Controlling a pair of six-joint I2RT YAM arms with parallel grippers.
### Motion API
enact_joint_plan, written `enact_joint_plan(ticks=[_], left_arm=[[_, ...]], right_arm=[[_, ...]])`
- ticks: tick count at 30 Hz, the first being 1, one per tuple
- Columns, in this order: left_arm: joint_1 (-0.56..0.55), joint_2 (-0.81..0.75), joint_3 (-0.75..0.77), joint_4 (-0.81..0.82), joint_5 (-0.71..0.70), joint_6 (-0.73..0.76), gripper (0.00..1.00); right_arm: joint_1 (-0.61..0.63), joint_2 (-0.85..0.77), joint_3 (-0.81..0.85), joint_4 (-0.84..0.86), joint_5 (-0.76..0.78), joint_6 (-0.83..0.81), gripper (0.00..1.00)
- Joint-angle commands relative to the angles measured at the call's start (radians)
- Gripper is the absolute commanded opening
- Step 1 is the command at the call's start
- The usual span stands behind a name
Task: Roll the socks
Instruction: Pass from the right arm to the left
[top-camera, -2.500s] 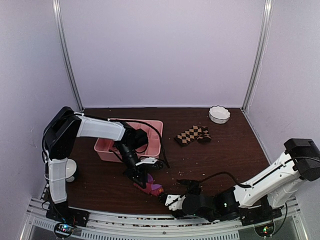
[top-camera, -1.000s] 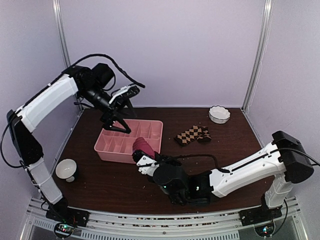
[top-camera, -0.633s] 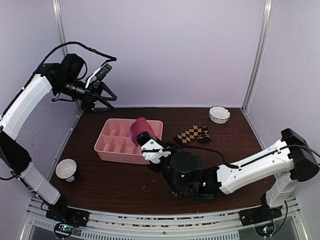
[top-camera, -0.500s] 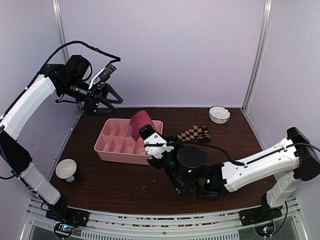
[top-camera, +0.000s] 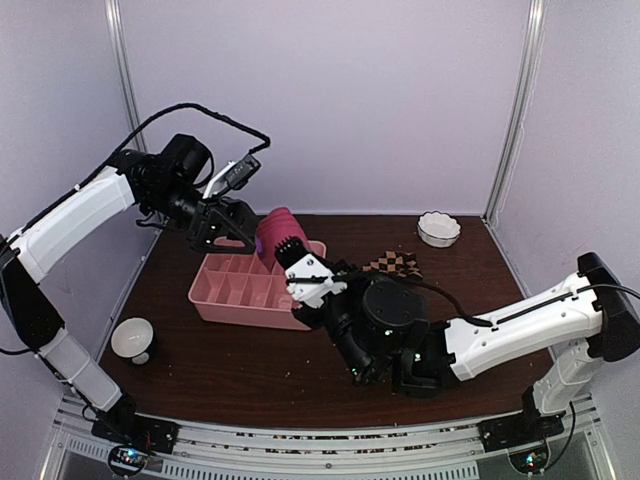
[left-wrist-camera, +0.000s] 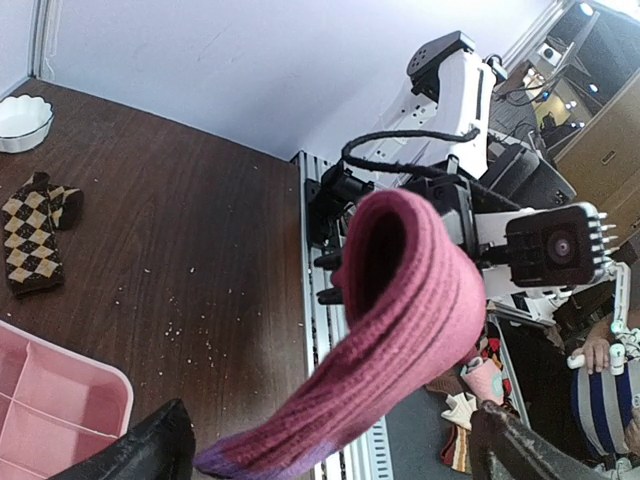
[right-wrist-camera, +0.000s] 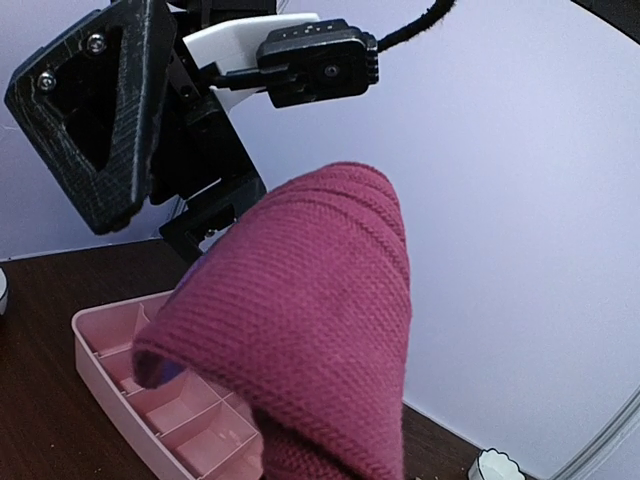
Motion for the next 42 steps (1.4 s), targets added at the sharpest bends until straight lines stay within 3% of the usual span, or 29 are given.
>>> enact_joint_plan(ticks=[1,7,10,11,13,17,19,30,37,42], left_arm=[[-0.001,-0.021,-0.013,0.051,0.045,-0.024,0.98],[-0.005,-0.015,-0.007,0.061,0.177,-0.035,0.97],[-0.022,-0.029,-0.002,0.052,0.235,-0.012,0.92],[-0.029,-0.032,0.001,0.039,0.245,0.002,0.88],[-0.038,-0.042,0.002,0.037,0.265,0.014,0.67],[-0.043,-0.055,0.002,0.037,0.269,0.018,0.36],[-0.044,-0.058,0.0,0.032,0.255,0.024,0.28],[-0.083,-0.083,0.023,-0.05,0.108,0.134,0.13],[-0.098,-0.087,0.058,-0.108,-0.016,0.226,0.09],[-0.1,-0.086,0.08,-0.099,-0.051,0.233,0.12]], right_arm=[[-0.003,-0.011,0.047,0.013,-0.028,0.0,0.0],[-0.002,0.016,0.088,-0.004,-0.044,0.006,0.0],[-0.003,0.04,0.104,-0.009,-0.043,0.024,0.0],[-0.004,0.051,0.11,-0.013,-0.04,0.027,0.0],[-0.004,0.072,0.129,-0.025,-0.037,0.033,0.0],[-0.008,0.101,0.154,-0.029,-0.026,0.041,0.0],[-0.014,0.106,0.167,-0.036,-0.023,0.056,0.0],[-0.029,0.131,0.236,-0.098,-0.059,0.168,0.0],[-0.048,0.021,0.17,-0.182,-0.355,0.446,0.0],[-0.052,-0.013,0.165,-0.23,-0.539,0.545,0.0]])
